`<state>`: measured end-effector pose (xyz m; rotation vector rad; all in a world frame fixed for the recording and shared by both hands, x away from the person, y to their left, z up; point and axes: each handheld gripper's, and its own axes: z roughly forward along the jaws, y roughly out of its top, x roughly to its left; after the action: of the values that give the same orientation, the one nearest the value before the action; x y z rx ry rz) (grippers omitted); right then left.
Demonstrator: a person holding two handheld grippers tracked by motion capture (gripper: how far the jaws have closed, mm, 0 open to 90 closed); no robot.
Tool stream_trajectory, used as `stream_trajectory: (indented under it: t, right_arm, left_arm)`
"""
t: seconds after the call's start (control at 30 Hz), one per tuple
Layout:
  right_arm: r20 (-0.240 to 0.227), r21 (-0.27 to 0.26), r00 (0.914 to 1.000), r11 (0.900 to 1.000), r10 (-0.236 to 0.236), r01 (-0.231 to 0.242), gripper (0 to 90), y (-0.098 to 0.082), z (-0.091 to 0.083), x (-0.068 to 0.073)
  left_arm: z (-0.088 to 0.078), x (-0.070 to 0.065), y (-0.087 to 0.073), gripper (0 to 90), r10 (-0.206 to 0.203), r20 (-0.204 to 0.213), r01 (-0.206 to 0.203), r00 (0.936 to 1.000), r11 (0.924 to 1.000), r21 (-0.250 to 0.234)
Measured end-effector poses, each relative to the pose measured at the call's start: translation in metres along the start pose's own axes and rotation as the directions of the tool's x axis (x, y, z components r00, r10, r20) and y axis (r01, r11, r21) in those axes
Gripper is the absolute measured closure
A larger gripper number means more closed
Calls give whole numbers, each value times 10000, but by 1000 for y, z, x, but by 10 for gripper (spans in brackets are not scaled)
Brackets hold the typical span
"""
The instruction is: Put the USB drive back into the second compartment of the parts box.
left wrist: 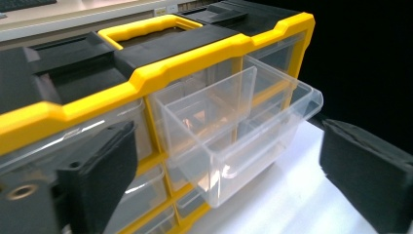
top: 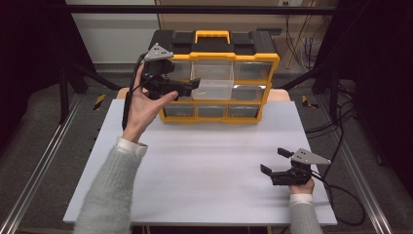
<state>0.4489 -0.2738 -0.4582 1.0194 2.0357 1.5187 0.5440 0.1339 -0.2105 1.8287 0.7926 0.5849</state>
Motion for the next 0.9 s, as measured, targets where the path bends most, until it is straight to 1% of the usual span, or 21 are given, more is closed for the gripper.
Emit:
stream_trajectory:
  t: [0.03, 0.1, 0.13, 0.2, 0.3, 0.43, 0.53, 0.67, 0.7, 0.77, 0.8, 0.87, 0.9]
  right_arm:
    - [-7, 7, 10000, 10000, 14, -14, 25, 0, 0, 0]
    - [-36, -12, 10000, 10000, -1, 1, 25, 0, 0, 0]
    - [-39, -10, 10000, 10000, -13, 13, 25, 0, 0, 0]
    - [-36, 6, 10000, 10000, -14, 14, 24, 0, 0, 0]
    - [-24, 2, 10000, 10000, -11, 11, 25, 0, 1, 0]
    - [-26, 27, 10000, 10000, -4, 4, 25, 0, 1, 0]
    - [-22, 25, 10000, 10000, -14, 14, 25, 0, 1, 0]
    - [-17, 22, 10000, 10000, -13, 13, 25, 0, 1, 0]
    - [-12, 18, 10000, 10000, -13, 13, 25, 0, 1, 0]
    - [-20, 15, 10000, 10000, 3, -3, 25, 0, 1, 0]
    - [-17, 11, 10000, 10000, -6, 6, 25, 0, 1, 0]
    - [-10, 15, 10000, 10000, -18, 19, 25, 0, 1, 0]
    - [-25, 17, 10000, 10000, -9, 9, 25, 0, 1, 0]
  left_arm:
    - [-3, 0, -4, 45, 20, 42, -20, 10000, 10000, -62]
    - [-8, -1, -9, 39, 65, -18, -65, 10000, 9998, -176]
    - [-10, -1, -14, 37, 63, -52, -65, 10000, 9995, -306]
    - [-15, 1, -21, 30, 12, 48, -10, 10000, 9990, -456]
    - [-21, 4, -30, 25, 56, 105, -50, 9999, 9982, -600]
    - [-30, 7, -48, 19, 60, 91, -52, 9999, 9959, -903]
    - [-34, 9, -61, 17, 60, 166, -43, 9998, 9950, -1002]
    - [-38, 13, -79, 12, 10, 140, 4, 9999, 9953, -966]
    - [-40, 14, -86, 9, -13, 128, 25, 9999, 9949, -1007]
    - [-42, 16, -96, 9, -97, 230, 121, 9997, 9942, -1067]
    - [-43, 17, -104, 8, -182, 264, 211, 9995, 9935, -1120]
    - [-45, 19, -115, 8, -181, 228, 206, 9996, 9935, -1120]
    - [-46, 20, -121, 8, -272, 232, 297, 9994, 9928, -1157]
